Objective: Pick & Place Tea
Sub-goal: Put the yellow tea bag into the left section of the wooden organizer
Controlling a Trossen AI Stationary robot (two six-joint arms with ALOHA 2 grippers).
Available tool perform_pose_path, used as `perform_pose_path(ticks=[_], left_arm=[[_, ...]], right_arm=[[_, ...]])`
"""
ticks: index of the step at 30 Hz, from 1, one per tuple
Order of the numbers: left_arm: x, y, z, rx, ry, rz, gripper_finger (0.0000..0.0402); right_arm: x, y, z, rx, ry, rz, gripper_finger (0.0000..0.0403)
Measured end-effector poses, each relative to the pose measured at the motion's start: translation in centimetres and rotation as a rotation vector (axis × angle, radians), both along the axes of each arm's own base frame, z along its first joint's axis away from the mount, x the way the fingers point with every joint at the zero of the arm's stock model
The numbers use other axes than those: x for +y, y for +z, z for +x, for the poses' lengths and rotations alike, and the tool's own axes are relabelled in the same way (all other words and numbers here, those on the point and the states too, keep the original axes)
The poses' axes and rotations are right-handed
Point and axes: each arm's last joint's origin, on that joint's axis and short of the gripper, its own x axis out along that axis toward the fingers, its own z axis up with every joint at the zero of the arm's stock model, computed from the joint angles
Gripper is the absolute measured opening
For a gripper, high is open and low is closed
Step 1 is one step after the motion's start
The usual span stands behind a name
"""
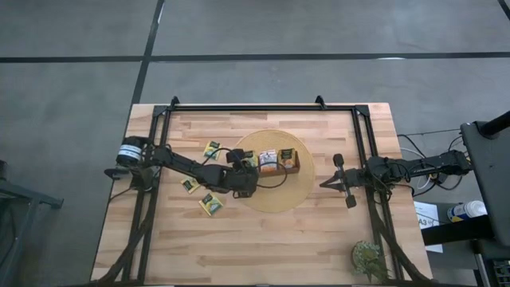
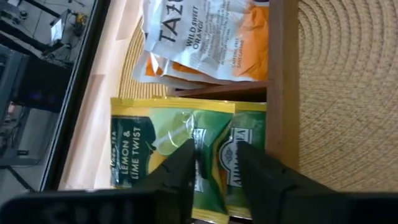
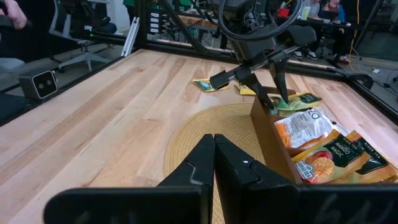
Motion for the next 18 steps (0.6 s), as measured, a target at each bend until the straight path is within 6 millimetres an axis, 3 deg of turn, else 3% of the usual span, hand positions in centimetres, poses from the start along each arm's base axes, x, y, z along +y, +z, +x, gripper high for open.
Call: perform_pose_path(ticks=[7,18], left_arm=[[-0.9,0.6,0.4,-0.020,-0.031,-0.025,0.0162],[-2.6,2.6,1.1,-0.052,-0.037,-0.064,0.0165]], right_arm=[[0.0,0.0,0.0,0.000,0.000,0.001,0.0009],[0.0,0.0,0.0,0.000,0.000,-0.001,0.0009]])
